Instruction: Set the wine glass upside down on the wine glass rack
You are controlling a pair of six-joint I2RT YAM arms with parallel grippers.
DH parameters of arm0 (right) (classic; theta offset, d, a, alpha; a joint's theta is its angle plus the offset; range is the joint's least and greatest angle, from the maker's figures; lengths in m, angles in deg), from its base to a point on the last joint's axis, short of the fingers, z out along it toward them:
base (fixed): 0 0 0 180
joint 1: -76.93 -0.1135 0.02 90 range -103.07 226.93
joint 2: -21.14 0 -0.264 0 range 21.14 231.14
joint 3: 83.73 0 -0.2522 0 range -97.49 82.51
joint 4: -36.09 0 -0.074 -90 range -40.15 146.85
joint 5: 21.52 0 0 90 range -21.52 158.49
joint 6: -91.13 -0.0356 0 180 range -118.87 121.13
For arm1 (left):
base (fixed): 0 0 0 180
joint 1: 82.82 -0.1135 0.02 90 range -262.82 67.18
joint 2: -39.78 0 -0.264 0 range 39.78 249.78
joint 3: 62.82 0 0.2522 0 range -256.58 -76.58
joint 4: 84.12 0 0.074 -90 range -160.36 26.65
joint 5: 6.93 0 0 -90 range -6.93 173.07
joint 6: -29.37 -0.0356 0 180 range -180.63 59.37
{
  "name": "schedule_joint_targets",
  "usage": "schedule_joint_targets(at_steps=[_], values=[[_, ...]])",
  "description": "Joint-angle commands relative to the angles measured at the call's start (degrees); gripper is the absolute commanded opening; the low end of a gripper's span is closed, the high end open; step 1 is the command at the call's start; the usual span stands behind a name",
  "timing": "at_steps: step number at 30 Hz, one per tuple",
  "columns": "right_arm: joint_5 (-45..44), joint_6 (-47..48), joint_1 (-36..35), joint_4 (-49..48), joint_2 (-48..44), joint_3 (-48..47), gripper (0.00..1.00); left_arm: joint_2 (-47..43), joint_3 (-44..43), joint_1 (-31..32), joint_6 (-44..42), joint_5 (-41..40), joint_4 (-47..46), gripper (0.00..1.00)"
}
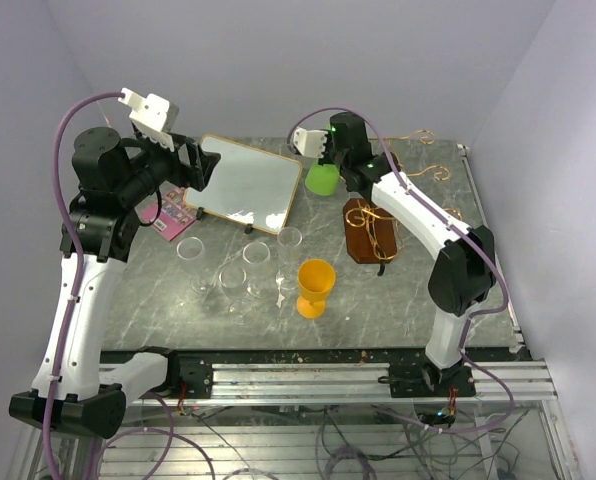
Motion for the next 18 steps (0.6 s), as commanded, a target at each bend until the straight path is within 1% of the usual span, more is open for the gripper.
schedule_joint_targets(at_steps=[1, 18], values=[[1.41, 1.35, -0.44, 1.11, -2.2, -1.21, 0.0, -0.21, 0.42, -0.41, -1.02, 0.19, -0.41, 0.88], [1.0, 2.39, -0.4, 4.4, -6.16, 0.51, 0.0, 0.12, 0.68, -0.41, -1.38, 0.75, -0.41, 0.88]])
